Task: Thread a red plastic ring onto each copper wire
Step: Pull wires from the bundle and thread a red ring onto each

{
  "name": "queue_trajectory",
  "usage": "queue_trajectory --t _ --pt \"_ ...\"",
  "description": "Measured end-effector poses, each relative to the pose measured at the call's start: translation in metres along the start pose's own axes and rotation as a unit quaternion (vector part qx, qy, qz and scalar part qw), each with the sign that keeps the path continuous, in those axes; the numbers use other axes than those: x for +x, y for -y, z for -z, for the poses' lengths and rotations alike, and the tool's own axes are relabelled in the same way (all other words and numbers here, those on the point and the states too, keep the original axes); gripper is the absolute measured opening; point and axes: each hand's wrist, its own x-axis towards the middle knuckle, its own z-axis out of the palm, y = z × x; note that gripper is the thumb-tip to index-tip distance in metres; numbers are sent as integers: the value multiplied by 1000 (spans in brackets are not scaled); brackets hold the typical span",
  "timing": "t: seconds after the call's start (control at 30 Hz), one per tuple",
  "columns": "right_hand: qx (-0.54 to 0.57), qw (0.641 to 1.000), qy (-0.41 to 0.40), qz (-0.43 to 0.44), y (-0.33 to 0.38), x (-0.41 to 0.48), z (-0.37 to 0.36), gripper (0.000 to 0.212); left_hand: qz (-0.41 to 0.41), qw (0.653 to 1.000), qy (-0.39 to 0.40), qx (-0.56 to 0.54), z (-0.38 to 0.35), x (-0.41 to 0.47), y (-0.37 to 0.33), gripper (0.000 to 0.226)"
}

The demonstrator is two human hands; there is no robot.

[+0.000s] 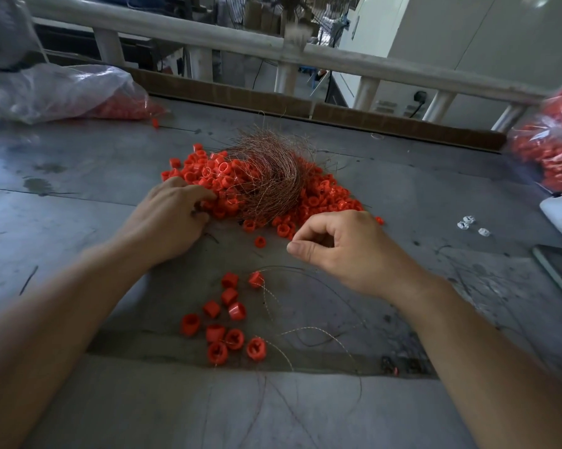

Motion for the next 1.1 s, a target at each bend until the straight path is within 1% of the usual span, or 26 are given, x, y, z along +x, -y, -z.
queue_trajectory --t 0.1,0.17,0.23,0.3,0.33,0.37,0.4,0.47,0.5,0.53,0.6,0.67,0.77,0.87,0.93,1.0,1.1 --pt "-3 1000 -11 -1 -1 -1 1 14 -11 1000 -20 -10 4 -2 -2 17" --pt "-13 1000 -20 -7 -2 -1 1 12 -11 999 -30 -8 6 -2 -1 13" --pt "-28 999 -27 -13 -2 -1 1 11 -5 999 -49 -14 9 -4 0 15" --pt "-40 998 -35 -16 -4 0 2 12 14 995 -74 -62 12 -6 -2 12" --pt "-46 998 -39 -17 -5 0 2 13 26 991 -75 -111 16 -8 -5 5" --pt "-52 998 -43 -20 -6 1 2 13 36 982 -60 -174 20 -11 -8 4" --pt "-57 997 -47 -23 -7 1 2 12 39 967 -27 -249 25 -15 -14 11" --pt "-65 996 -59 -25 -10 3 2 11 14 922 53 -383 37 -24 -28 31" --pt "-68 995 -71 -23 -11 4 1 10 -6 904 87 -419 39 -29 -33 37" --pt "-69 994 -87 -21 -13 6 1 11 -25 894 112 -432 40 -32 -37 38" --pt "-63 992 -112 -16 -15 9 -2 21 -49 896 136 -420 35 -36 -42 31" --pt "-62 992 -113 -3 -15 12 -5 30 -50 904 138 -403 27 -35 -44 25" --pt "-84 992 -92 28 -14 19 -10 36 -51 911 140 -384 22 -34 -45 29" --pt "-93 993 -47 54 -17 24 -13 42 -64 911 146 -381 21 -34 -45 36" --pt "-96 993 -19 65 -20 25 -14 47 -67 911 144 -382 22 -34 -45 36" --pt "-94 993 -17 69 -21 25 -15 50 -66 911 141 -381 22 -34 -45 33" --pt "-84 993 -36 73 -21 24 -15 49 -64 913 142 -376 23 -34 -46 33"
